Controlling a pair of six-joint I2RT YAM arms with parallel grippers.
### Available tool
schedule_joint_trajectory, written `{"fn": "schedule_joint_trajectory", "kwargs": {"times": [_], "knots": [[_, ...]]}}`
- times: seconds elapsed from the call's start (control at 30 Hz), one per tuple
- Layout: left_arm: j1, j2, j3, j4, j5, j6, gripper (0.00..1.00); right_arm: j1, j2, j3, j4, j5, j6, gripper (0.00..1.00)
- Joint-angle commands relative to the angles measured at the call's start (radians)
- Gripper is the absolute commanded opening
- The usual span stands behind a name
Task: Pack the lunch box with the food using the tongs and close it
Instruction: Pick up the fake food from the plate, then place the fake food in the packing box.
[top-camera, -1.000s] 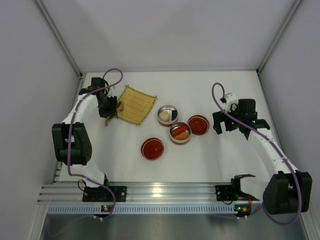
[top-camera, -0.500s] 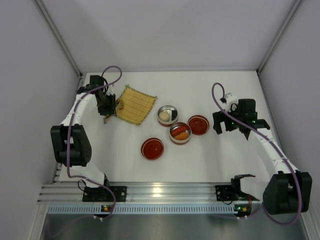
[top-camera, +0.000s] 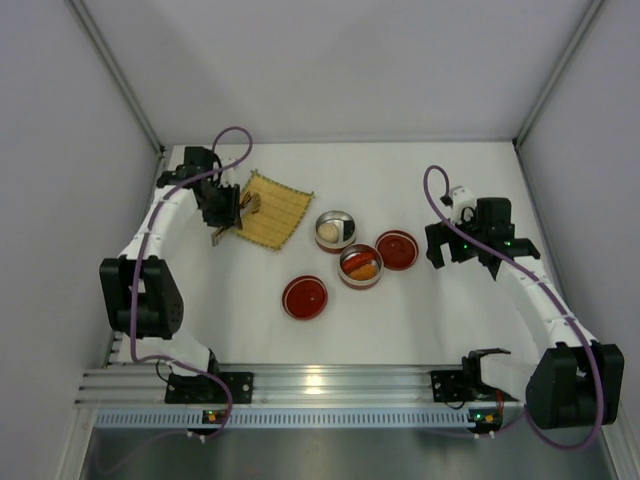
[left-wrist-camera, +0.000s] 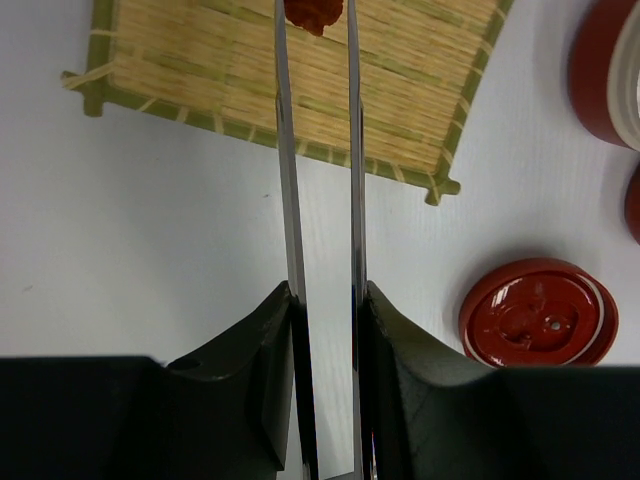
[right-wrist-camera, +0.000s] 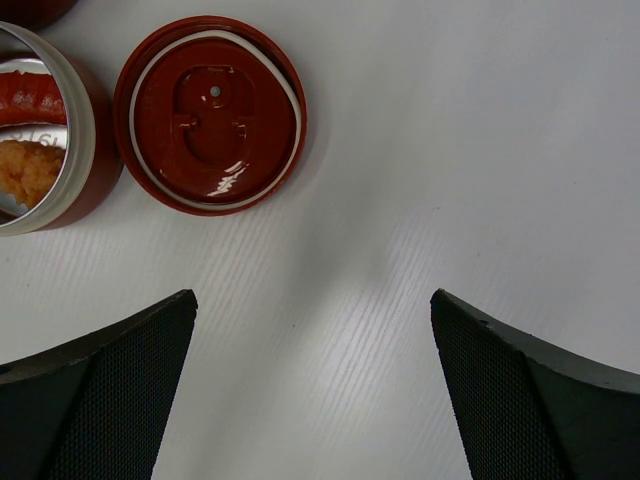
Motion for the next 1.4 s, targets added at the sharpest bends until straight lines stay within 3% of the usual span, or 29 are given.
{"fn": "schedule_joint_trajectory", "kwargs": {"times": [0.0,0.17,0.43,0.8,1.13,1.37], "knots": [[-0.052,-0.085,0.028,-0.004,0.070,0.032,0.29,-0.001,-0.003,0.022,-0.008,-0.008,-0.004,0.99],[-0.132,-0.127,0.026,-0.008,0.113,0.073,0.29,0.001,-0.006,0.022,-0.010,-0.008,-0.004,0.99],[-0.356,-0.178,0.026,-0.037,0.145,0.134,0.28,0.001,-0.009,0.024,-0.010,-0.007,-0.005,0.99],[-0.557,-0.115,0.028,-0.108,0.193,0.168,0.29,0.002,-0.013,0.022,-0.013,-0.005,-0.005,0.99],[-0.614,-0.071,0.002,-0.119,0.181,0.185,0.31,0.002,-0.013,0.021,-0.013,-0.005,-0.005,0.99],[-0.622,-0.046,0.009,-0.117,0.155,0.190,0.42,0.001,-0.013,0.021,-0.011,-0.007,-0.005,0.99]]}}
